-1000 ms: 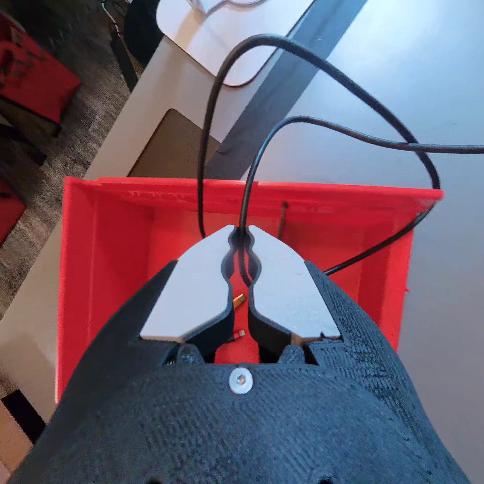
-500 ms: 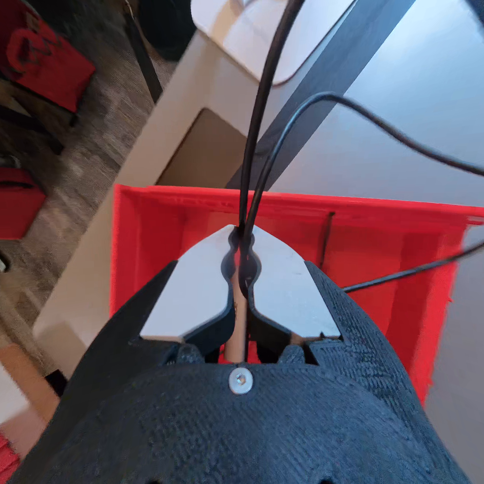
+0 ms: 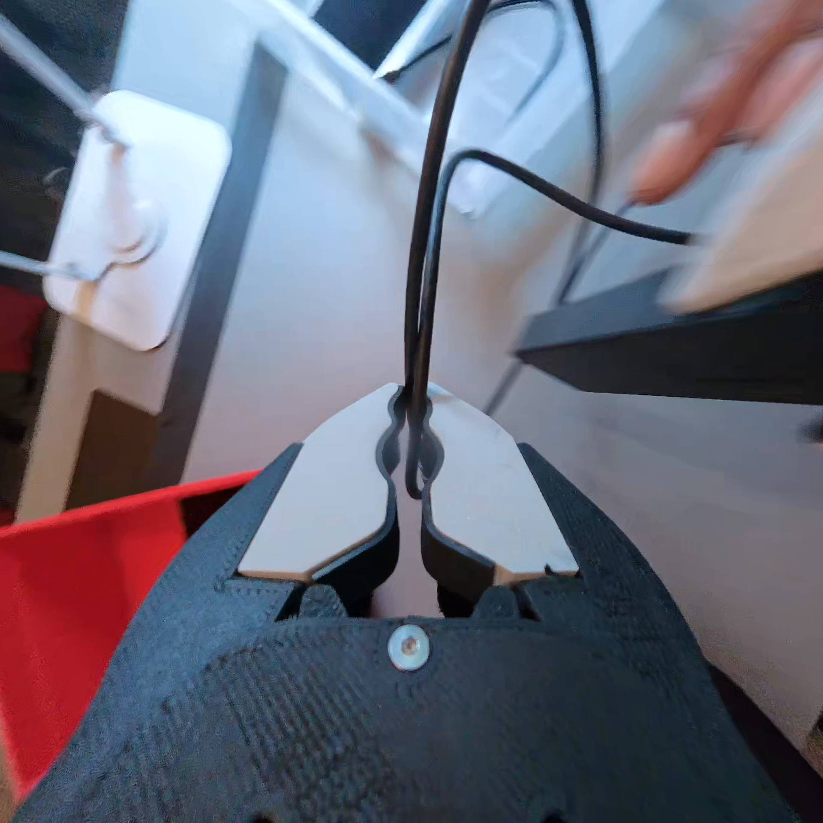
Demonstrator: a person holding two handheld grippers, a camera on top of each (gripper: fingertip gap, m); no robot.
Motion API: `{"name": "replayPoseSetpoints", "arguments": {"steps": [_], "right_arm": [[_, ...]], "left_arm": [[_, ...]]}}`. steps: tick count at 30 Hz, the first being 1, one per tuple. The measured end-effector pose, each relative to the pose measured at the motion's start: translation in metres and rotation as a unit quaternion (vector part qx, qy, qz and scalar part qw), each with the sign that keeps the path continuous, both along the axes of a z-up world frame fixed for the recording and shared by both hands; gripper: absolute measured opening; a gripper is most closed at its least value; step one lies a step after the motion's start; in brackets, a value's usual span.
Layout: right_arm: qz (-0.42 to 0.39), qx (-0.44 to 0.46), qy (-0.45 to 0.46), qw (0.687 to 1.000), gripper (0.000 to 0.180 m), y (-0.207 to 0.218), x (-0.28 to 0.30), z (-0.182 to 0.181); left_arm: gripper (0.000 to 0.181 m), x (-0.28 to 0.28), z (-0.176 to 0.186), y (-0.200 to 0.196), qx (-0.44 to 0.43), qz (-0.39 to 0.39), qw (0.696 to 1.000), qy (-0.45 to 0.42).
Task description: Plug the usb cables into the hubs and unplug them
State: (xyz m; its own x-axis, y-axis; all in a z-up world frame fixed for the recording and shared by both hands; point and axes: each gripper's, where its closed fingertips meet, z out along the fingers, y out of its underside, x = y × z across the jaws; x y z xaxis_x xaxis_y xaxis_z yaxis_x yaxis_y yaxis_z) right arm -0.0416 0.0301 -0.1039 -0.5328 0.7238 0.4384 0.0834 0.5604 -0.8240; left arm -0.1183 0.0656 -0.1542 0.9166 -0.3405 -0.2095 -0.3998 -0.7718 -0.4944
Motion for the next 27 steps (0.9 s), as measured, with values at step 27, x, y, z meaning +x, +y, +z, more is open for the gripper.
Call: {"name": "replayPoseSetpoints", "arguments": {"steps": [27], "right_arm": [[0.071,0.210,-0.106,0.969,0.068,-0.001,0.012,-0.089]], "left_arm": [[0.011,0.092,-0.023,-0.041,0.013,-0.241,0.970,-0.007]]}}
